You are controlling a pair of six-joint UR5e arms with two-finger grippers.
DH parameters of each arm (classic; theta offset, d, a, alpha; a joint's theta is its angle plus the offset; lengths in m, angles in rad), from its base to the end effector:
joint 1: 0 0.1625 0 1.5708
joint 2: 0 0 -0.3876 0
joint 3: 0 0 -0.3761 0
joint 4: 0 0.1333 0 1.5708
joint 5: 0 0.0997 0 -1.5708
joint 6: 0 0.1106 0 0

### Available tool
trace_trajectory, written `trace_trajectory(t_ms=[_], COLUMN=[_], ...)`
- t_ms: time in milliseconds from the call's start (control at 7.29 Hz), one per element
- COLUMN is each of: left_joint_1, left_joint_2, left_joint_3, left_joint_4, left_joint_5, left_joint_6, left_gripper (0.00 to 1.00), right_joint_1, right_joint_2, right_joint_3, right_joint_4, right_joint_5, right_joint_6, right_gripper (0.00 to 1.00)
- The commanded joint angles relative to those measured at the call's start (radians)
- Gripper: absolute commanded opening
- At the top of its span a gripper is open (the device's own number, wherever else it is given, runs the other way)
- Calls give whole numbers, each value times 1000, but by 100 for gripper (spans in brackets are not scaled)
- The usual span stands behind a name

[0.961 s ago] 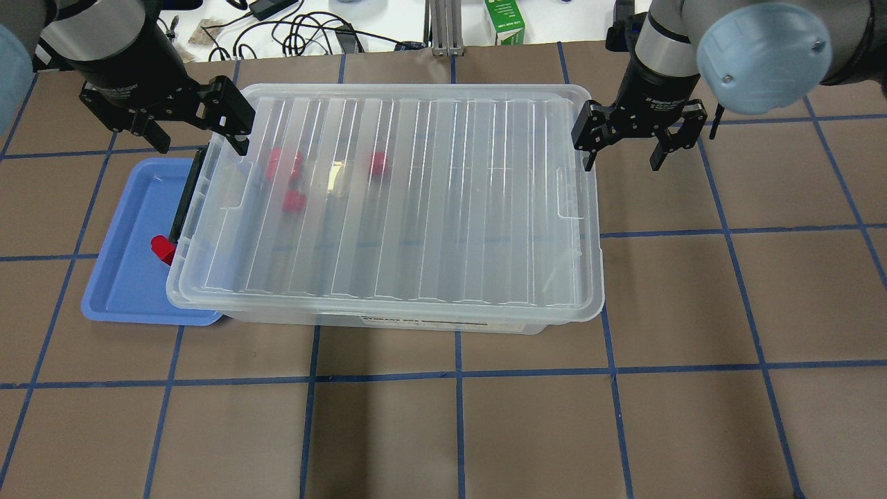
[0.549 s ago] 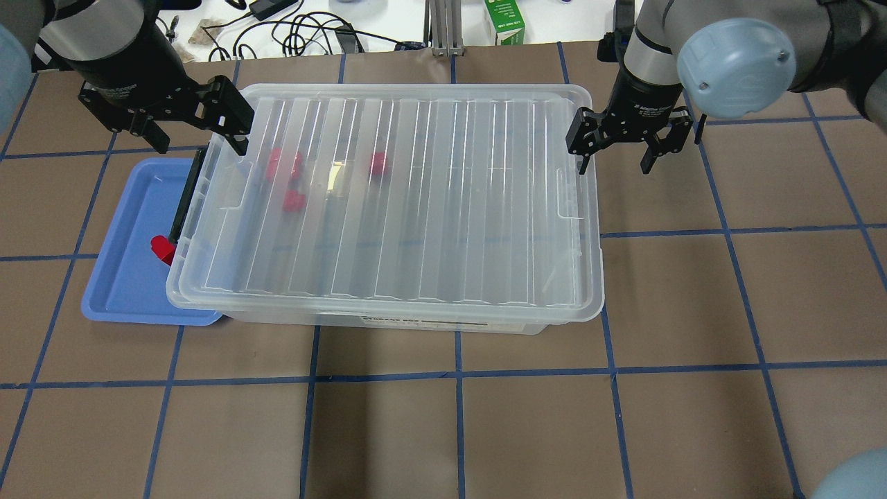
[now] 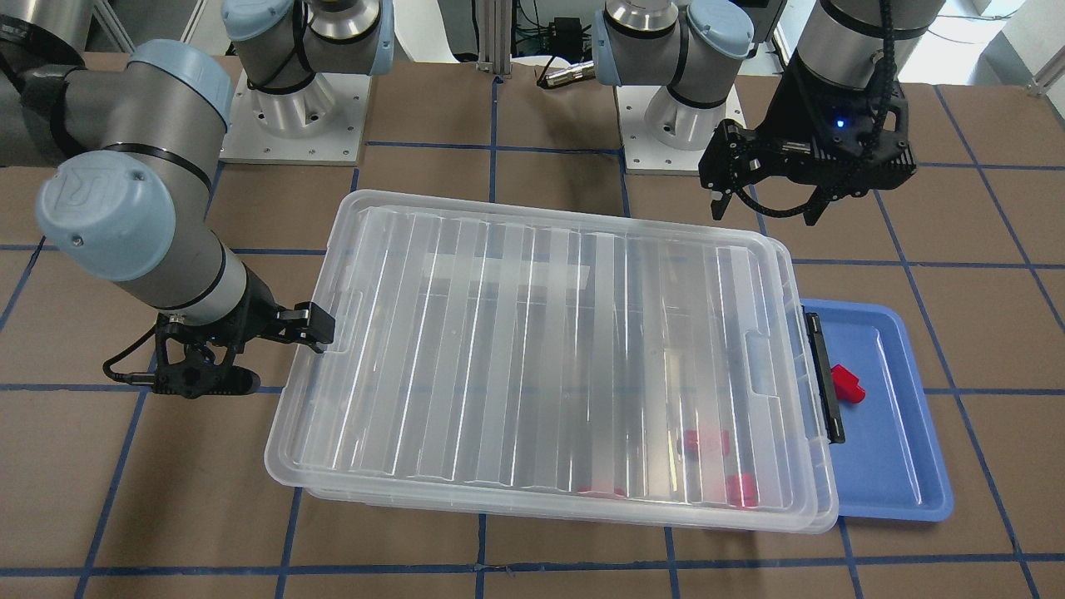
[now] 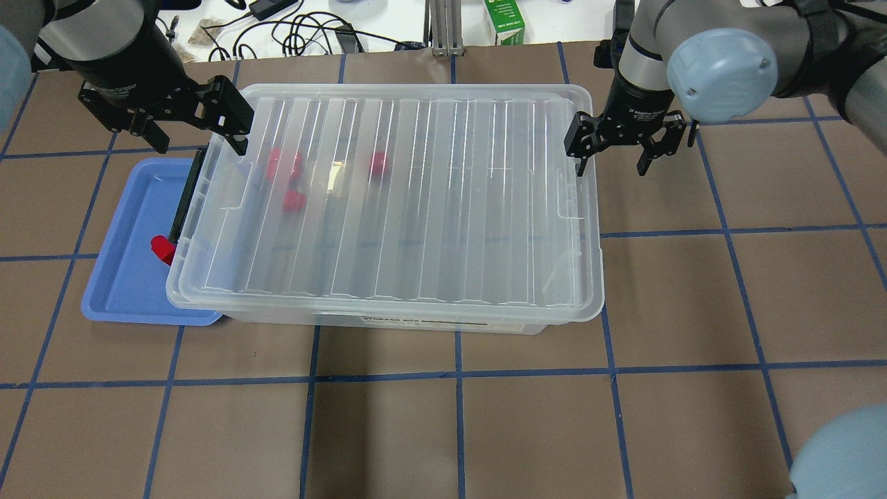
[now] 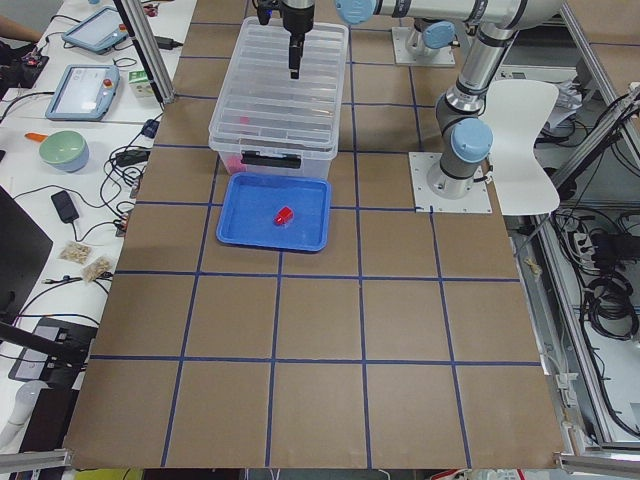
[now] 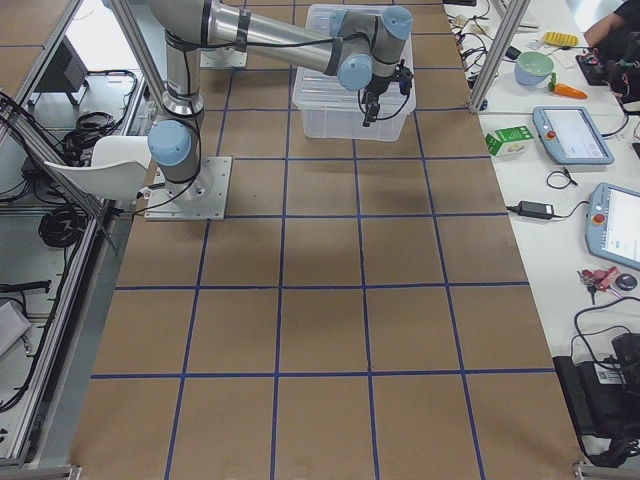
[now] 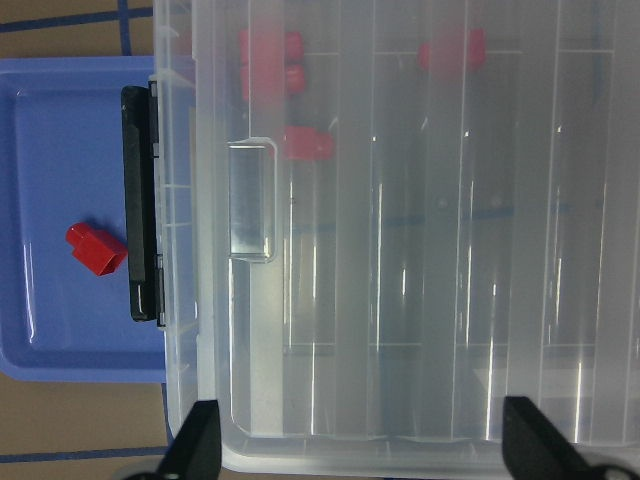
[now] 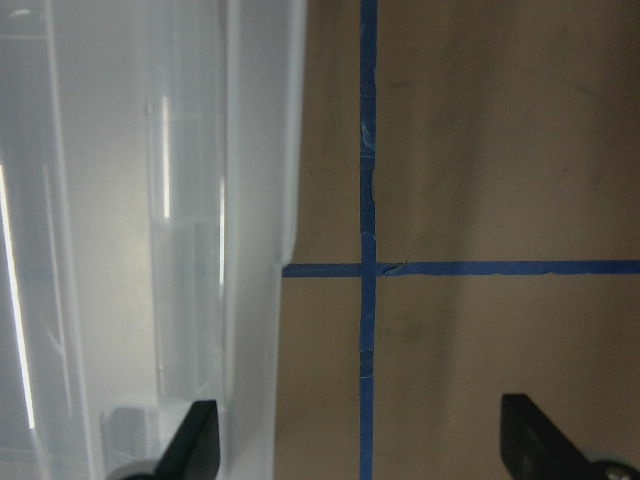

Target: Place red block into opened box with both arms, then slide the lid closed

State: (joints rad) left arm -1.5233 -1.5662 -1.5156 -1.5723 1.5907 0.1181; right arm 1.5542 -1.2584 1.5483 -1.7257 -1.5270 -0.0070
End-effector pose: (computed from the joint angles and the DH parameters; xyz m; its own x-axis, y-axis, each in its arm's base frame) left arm -0.1082 -0.4853 0.4680 -0.9972 0.0692 -0.0266 0.0706 0.9960 -0.0555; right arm 0.1288 -0.5657 0.3009 -0.9989 0.0155 -0.0443 0.0095 0.9909 0.1343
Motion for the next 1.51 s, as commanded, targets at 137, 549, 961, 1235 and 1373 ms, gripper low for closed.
trace_trajectory(t_ms=[137,549,961,1235,1373], left_joint_1=[0,0,0,0,0], left_joint_2=[0,0,0,0,0], left_joint_3=[0,0,0,0,0], left_joint_4=[0,0,0,0,0], left_joint_5=[0,0,0,-1,0], left_joint_6=[0,0,0,0,0], left_gripper=[100,100,100,100,100], right_joint_1=[-11,-29,-85,-95,-112], right_joint_2=[2,2,1,2,1], right_joint_3=[-1,-8,-8,-13,-14], right_joint_4=[0,0,0,-2,0], right_joint_5=[-10,-35,-35,-38,-39], right_joint_6=[-1,-5,-65,-103,-114], right_gripper=[100,100,100,100,100])
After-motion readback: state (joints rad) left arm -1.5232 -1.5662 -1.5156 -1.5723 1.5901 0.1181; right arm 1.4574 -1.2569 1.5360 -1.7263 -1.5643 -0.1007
